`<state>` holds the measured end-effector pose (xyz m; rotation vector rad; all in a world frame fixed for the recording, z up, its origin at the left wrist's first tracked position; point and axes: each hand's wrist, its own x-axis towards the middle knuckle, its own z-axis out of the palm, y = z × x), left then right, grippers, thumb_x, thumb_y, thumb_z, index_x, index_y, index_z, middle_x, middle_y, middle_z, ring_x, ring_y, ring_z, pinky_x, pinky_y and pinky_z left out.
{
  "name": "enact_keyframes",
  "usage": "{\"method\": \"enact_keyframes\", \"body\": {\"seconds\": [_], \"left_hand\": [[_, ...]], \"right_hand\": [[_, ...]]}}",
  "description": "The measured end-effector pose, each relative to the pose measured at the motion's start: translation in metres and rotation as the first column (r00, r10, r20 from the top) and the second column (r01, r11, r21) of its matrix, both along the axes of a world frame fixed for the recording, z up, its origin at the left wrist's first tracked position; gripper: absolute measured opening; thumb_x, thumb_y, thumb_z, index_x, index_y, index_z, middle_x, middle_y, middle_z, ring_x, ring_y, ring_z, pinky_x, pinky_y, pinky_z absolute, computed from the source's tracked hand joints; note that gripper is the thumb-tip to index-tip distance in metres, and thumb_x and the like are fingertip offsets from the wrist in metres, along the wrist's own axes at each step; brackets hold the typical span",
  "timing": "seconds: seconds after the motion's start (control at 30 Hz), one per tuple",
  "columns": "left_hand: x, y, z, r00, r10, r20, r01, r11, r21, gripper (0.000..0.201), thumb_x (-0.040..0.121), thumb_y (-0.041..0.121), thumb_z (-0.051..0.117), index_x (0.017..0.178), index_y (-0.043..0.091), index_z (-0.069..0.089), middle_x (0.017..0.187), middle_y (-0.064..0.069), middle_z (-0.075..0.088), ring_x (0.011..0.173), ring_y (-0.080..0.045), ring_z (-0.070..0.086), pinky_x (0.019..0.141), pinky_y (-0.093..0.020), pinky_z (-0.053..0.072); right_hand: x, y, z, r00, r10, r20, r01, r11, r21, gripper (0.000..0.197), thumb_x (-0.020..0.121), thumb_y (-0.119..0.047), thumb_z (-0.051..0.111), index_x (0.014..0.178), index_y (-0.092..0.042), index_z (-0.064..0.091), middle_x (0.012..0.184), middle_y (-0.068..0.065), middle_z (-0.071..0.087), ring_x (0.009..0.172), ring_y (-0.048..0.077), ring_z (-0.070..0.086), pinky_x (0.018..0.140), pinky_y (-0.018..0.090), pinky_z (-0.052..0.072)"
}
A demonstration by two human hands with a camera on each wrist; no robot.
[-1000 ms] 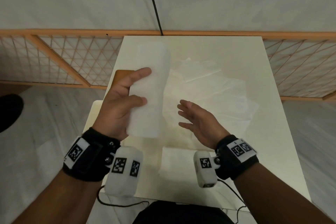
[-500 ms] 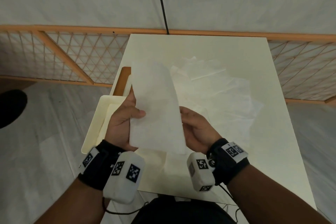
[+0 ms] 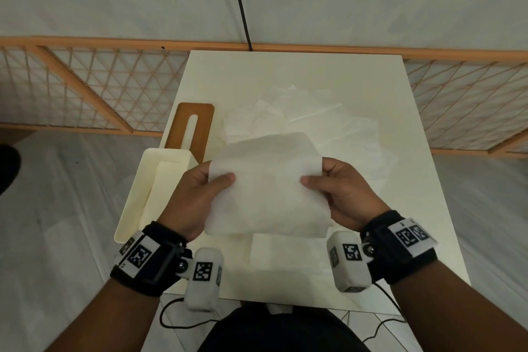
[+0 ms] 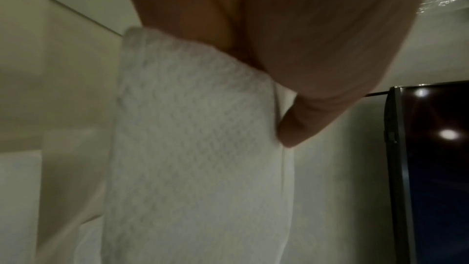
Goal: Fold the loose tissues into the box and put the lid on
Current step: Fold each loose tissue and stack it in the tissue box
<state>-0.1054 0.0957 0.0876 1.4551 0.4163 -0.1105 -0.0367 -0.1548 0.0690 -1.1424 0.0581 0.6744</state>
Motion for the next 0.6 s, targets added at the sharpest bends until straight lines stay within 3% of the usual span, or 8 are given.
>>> {"method": "enact_keyframes", "body": {"seconds": [0.1, 0.23, 0.37, 0.43, 0.5, 0.57, 0.6], "left_hand": [[0.0, -0.001, -0.003, 0.998, -0.04, 0.037, 0.035, 0.989, 0.141, 0.02, 0.097, 0.009, 0.058, 0.11, 0.018, 0.071, 0.107, 0.002, 0.076, 0.099, -0.017, 0.071, 0.079, -0.03, 0.057], [-0.002, -0.004, -0.008, 0.995, -0.075, 0.064, 0.061, 0.978, 0.199, 0.023, 0.098, 0.004, 0.056, 0.111, 0.017, 0.069, 0.104, 0.003, 0.077, 0.097, -0.013, 0.072, 0.076, -0.022, 0.057], [-0.004, -0.008, -0.013, 0.996, -0.076, 0.056, 0.066, 0.985, 0.161, 0.026, 0.096, 0.001, 0.057, 0.107, 0.019, 0.071, 0.103, 0.004, 0.077, 0.097, -0.014, 0.072, 0.077, -0.025, 0.058], [-0.004, -0.01, -0.016, 0.994, -0.088, 0.064, 0.076, 0.983, 0.17, 0.025, 0.095, 0.001, 0.058, 0.108, 0.019, 0.07, 0.104, 0.004, 0.077, 0.099, -0.013, 0.072, 0.079, -0.024, 0.056], [-0.005, -0.013, -0.02, 0.994, -0.09, 0.061, 0.079, 0.984, 0.157, 0.028, 0.095, -0.002, 0.058, 0.111, 0.018, 0.068, 0.105, 0.002, 0.077, 0.099, -0.013, 0.072, 0.079, -0.021, 0.055], [-0.006, -0.014, -0.024, 0.995, -0.079, 0.055, 0.072, 0.99, 0.123, 0.031, 0.095, -0.003, 0.056, 0.113, 0.019, 0.067, 0.107, 0.002, 0.076, 0.101, -0.015, 0.071, 0.081, -0.022, 0.055], [-0.007, -0.013, -0.026, 0.996, -0.073, 0.053, 0.067, 0.991, 0.113, 0.032, 0.095, -0.004, 0.056, 0.113, 0.019, 0.067, 0.108, 0.002, 0.076, 0.102, -0.015, 0.071, 0.084, -0.025, 0.055]], "right_hand": [[0.001, -0.013, -0.004, 0.999, 0.015, 0.047, -0.011, 0.996, -0.087, 0.027, 0.083, 0.011, 0.063, 0.109, 0.006, 0.067, 0.112, 0.026, 0.071, 0.098, 0.036, 0.07, 0.088, 0.046, 0.058], [0.002, -0.027, -0.007, 0.994, -0.043, 0.105, 0.06, 0.985, -0.164, 0.018, 0.083, 0.013, 0.065, 0.088, -0.002, 0.073, 0.098, 0.022, 0.073, 0.087, 0.034, 0.071, 0.082, 0.046, 0.056], [0.002, -0.034, -0.01, 0.996, -0.082, 0.046, 0.087, 0.987, -0.136, 0.018, 0.079, 0.001, 0.076, 0.096, 0.0, 0.07, 0.102, 0.024, 0.072, 0.089, 0.033, 0.071, 0.083, 0.044, 0.056], [-0.002, -0.037, -0.014, 0.999, -0.018, -0.051, 0.01, 0.989, -0.15, 0.022, 0.073, -0.013, 0.083, 0.088, 0.0, 0.073, 0.094, 0.023, 0.073, 0.081, 0.029, 0.072, 0.071, 0.037, 0.059], [-0.007, -0.039, -0.019, 0.989, 0.017, -0.147, -0.042, 0.985, -0.169, 0.021, 0.078, -0.01, 0.074, 0.089, 0.008, 0.07, 0.088, 0.021, 0.073, 0.074, 0.025, 0.072, 0.061, 0.031, 0.059], [-0.008, -0.04, -0.023, 0.988, -0.017, -0.155, -0.01, 0.986, -0.168, 0.032, 0.077, -0.003, 0.071, 0.101, 0.016, 0.064, 0.099, 0.026, 0.072, 0.082, 0.03, 0.072, 0.066, 0.034, 0.061], [-0.008, -0.04, -0.023, 0.99, -0.054, -0.133, 0.034, 0.988, -0.148, 0.031, 0.074, 0.0, 0.07, 0.101, 0.014, 0.064, 0.099, 0.026, 0.072, 0.083, 0.031, 0.072, 0.067, 0.035, 0.061]]}}
